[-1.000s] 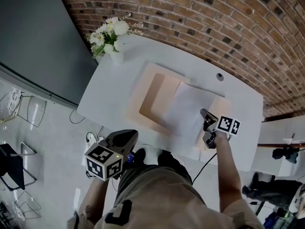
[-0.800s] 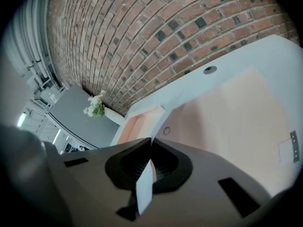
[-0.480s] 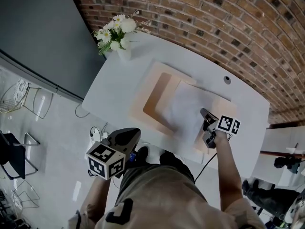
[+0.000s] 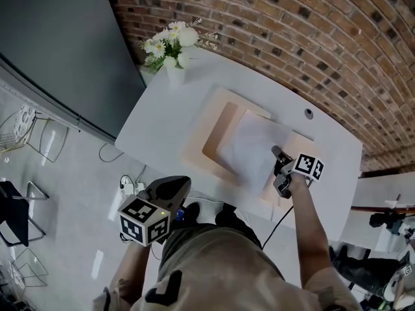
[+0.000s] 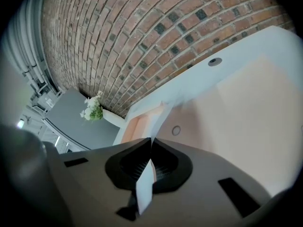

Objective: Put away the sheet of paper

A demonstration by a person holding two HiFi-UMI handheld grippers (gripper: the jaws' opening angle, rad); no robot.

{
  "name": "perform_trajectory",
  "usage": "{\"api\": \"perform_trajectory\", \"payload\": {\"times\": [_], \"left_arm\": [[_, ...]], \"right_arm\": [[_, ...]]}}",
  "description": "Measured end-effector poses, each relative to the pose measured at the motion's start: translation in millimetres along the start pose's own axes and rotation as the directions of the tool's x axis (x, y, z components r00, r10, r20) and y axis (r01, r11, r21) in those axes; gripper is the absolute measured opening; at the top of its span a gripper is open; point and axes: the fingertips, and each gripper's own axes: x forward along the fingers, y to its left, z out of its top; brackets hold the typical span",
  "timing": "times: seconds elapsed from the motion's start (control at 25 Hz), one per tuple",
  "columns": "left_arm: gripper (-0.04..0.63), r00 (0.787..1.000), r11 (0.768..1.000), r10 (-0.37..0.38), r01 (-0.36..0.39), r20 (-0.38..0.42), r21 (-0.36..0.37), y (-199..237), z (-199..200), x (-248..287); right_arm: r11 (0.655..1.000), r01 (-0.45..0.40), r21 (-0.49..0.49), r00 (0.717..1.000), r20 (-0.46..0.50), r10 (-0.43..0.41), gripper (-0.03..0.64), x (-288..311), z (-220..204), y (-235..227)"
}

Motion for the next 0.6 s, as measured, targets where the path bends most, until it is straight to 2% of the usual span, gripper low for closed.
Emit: {"api": "perform_trajectory", "payload": {"times": [0.32,0.6], "left_arm": [[0.015,0.998,0.998,-0.057,0.057,-0.027,0.017,20.3,-1.9,-24.9],[0.015,0.996,0.997,-0.076,0.078,-0.040,0.026,13.4,0.7,-19.8]], "right_arm": [[0.999,0.044,0.018,0.997,0.065,-0.045,0.025,8.8,-5.0,5.4],[1.000,0.002,0.004,0.999,0.048,-0.002,0.025,20.5,-10.8,19.5]]}}
